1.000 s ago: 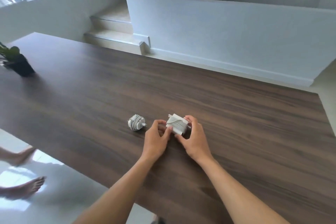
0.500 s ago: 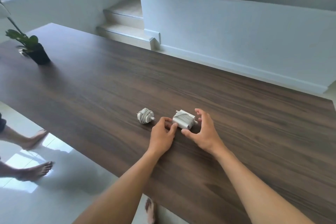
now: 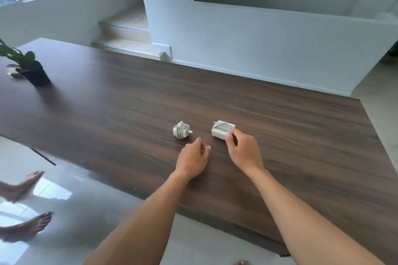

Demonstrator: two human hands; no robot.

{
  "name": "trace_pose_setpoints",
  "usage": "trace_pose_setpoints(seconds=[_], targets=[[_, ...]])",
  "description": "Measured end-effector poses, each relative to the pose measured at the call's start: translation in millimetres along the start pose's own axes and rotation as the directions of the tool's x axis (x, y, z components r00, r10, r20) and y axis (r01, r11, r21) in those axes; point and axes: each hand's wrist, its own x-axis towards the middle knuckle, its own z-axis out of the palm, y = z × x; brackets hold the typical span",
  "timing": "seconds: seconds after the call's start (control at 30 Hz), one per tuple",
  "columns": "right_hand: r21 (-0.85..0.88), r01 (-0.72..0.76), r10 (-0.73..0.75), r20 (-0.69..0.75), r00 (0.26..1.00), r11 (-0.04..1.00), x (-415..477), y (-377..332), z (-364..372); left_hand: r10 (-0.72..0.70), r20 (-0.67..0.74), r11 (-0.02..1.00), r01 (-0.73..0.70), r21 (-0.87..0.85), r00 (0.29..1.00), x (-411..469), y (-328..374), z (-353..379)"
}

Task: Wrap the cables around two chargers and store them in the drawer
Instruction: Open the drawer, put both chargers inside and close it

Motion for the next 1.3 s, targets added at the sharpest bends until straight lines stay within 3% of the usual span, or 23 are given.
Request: trace_pose_setpoints(seconds=[0.17, 0.3, 0.5, 0.7, 0.83, 0.93, 1.13, 1.3], targets=[[-0.006, -0.043, 0.043, 0.103, 0.994, 0.999, -59, -52, 40, 0.046, 0.002, 0.992, -0.046, 0.119, 0.999, -50, -58, -37], [0.024, 0.022, -0.027, 0.2, 0.979, 0.999, -107, -100, 79, 0.043, -0.038, 0.991, -0.038, 0.127, 0.998, -84, -106, -75], [0.035, 0.119, -0.124, 0.324, 0.938, 0.992, -166, -160, 134, -0.103, -0.102, 0.99, 0.112, 0.086, 0.989, -146, -188, -112], [0.003, 0.106, -0.089, 0.557, 0.825, 0.994, -190, -184, 181, -0.262, -0.137, 0.961, 0.271, 0.058, 0.955, -178, -261, -126], [-0.069, 0.126, -0.031, 0.754, 0.656, 0.99, -197, -177, 217, -0.385, -0.085, 0.923, 0.385, -0.019, 0.919, -182, -310, -110], [-0.117, 0.2, -0.024, 0.809, 0.588, 0.973, -191, -156, 252, -0.439, -0.01, 0.898, 0.438, -0.031, 0.899, -172, -352, -85], [-0.19, 0.216, 0.033, 0.818, 0.574, 0.958, -175, -111, 333, -0.489, 0.046, 0.871, 0.49, -0.025, 0.871, -138, -433, -29], [-0.226, 0.345, 0.002, 0.839, 0.545, 0.911, -150, -79, 396, -0.49, 0.072, 0.872, 0.49, 0.019, 0.869, -98, -487, 25]])
